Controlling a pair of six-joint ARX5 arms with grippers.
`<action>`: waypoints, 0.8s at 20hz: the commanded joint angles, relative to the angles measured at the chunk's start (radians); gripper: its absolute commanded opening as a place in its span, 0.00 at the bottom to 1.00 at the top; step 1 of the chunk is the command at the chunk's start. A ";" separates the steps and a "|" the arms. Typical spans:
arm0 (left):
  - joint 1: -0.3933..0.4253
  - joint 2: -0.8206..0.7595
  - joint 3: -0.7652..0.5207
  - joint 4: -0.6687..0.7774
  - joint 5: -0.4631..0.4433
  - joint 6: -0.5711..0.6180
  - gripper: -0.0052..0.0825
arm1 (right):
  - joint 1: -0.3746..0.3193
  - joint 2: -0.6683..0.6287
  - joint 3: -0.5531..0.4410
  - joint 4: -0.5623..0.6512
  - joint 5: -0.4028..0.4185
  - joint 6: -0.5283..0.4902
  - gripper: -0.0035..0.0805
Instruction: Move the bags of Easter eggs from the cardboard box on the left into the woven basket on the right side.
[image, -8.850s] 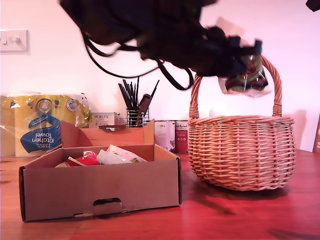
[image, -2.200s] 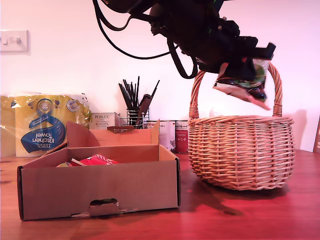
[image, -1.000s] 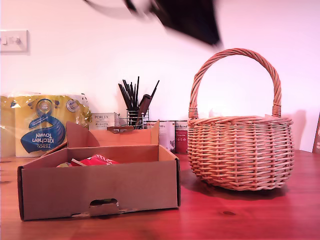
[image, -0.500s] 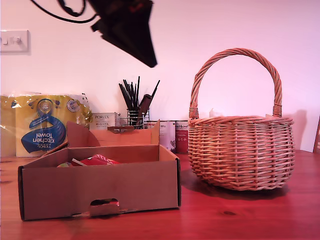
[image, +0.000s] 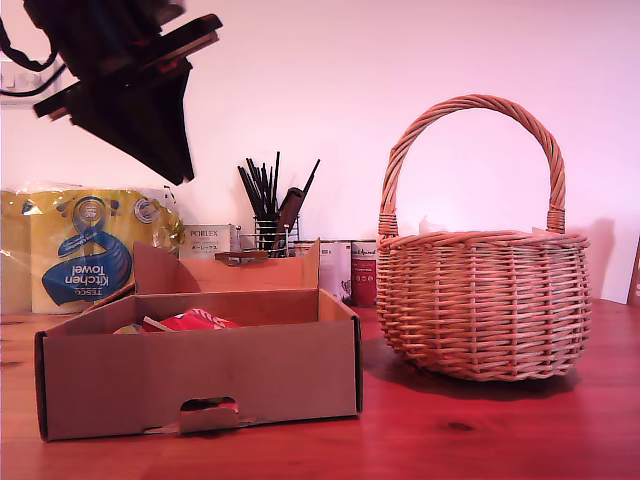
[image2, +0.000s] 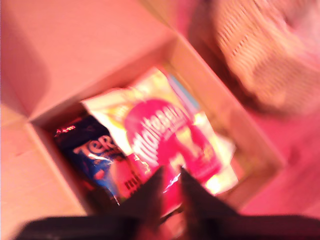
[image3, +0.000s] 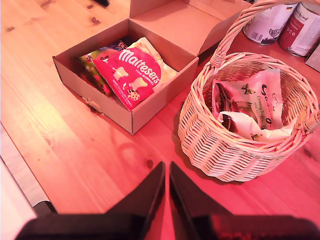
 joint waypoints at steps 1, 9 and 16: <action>0.023 0.024 -0.010 0.005 0.028 -0.028 0.96 | 0.005 0.004 0.008 0.011 -0.001 0.002 0.03; 0.050 0.123 -0.010 0.066 0.045 -0.070 0.95 | 0.005 0.012 0.008 0.018 -0.002 0.010 0.03; 0.027 0.283 -0.003 0.129 0.026 -0.087 0.95 | 0.005 0.012 0.008 0.018 -0.002 0.025 0.03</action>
